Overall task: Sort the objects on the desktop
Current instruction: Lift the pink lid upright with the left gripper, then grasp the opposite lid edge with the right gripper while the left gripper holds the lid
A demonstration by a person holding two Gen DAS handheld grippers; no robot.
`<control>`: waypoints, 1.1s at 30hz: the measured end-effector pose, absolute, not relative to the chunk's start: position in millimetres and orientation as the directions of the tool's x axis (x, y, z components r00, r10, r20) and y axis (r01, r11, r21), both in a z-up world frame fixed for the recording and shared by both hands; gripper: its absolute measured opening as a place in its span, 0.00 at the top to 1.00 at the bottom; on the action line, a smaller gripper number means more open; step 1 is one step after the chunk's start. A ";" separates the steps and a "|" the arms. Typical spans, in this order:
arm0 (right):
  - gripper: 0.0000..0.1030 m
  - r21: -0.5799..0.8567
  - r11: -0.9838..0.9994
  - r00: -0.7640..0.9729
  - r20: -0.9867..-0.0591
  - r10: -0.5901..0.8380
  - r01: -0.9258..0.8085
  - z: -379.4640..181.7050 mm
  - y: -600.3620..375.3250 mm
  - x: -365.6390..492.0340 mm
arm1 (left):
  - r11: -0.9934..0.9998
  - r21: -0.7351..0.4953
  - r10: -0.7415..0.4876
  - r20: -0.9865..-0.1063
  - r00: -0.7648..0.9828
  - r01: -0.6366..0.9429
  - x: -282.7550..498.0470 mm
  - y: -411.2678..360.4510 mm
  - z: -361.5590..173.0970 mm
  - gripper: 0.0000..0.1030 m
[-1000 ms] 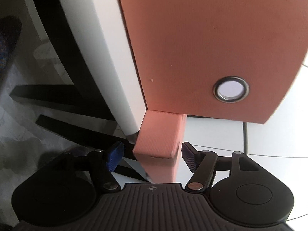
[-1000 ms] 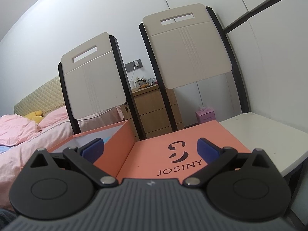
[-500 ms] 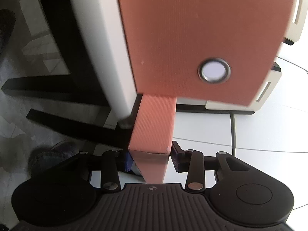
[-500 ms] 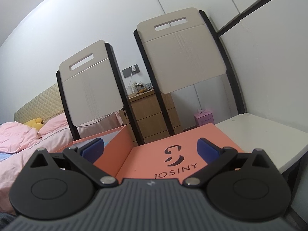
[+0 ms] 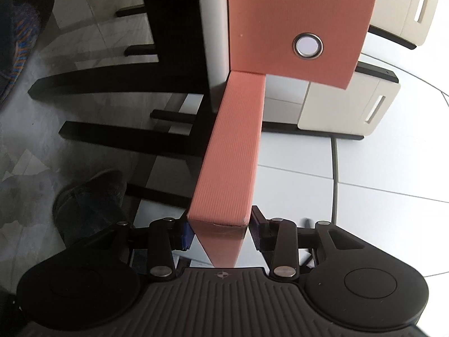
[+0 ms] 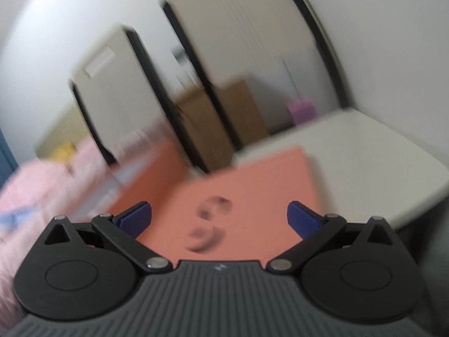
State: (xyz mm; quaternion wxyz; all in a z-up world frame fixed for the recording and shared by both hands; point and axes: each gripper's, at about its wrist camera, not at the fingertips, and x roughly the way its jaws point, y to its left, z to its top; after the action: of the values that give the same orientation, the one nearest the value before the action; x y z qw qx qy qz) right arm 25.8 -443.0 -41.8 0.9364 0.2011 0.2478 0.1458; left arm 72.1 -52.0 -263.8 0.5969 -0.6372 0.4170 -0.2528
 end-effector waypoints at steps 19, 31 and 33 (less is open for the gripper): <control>0.31 0.722 0.683 0.611 -0.495 0.618 -0.107 -119.5 -496.9 58.9 | 0.080 -0.981 -0.858 -0.158 0.489 -0.175 55.2 -22.7 -251.3 0.58; 0.34 0.740 0.617 0.695 -0.294 0.656 -0.269 -54.7 -496.7 12.3 | 0.042 -0.999 -0.872 -0.031 0.489 0.012 58.6 -21.8 -204.4 0.58; 0.34 0.742 0.612 0.713 -0.270 0.647 -0.273 -44.4 -494.5 4.9 | 0.051 -0.998 -0.868 -0.029 0.495 0.031 59.2 -20.8 -197.6 0.58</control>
State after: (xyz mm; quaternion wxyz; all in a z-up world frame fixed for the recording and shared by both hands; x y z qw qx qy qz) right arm 4.9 -494.5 -44.4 0.8570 0.3494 0.2672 0.2685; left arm 59.2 -20.8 -197.6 0.6323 -0.5898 0.3547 -0.3558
